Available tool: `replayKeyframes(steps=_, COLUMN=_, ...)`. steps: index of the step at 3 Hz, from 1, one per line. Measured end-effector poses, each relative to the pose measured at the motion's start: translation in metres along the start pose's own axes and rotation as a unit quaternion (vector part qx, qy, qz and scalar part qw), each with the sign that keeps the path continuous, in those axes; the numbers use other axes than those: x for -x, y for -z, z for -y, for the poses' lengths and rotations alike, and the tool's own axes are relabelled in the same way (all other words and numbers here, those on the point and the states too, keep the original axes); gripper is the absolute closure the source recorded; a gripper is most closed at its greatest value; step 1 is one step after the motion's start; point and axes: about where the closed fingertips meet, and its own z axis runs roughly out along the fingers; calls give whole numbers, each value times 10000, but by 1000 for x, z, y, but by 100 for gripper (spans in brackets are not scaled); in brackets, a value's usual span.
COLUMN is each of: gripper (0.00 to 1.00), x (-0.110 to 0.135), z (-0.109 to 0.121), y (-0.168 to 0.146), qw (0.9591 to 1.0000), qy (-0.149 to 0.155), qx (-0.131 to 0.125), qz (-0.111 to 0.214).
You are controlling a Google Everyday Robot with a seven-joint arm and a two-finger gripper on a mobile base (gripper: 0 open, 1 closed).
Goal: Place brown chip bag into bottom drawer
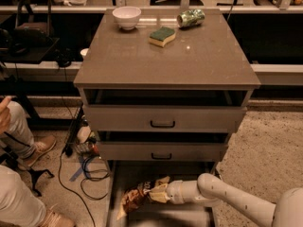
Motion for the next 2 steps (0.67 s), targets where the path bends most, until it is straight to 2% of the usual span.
replayKeyframes(steps=2, gripper=14, x=-32, z=33, y=11, qw=9996, qy=-160, qx=-214, qz=52)
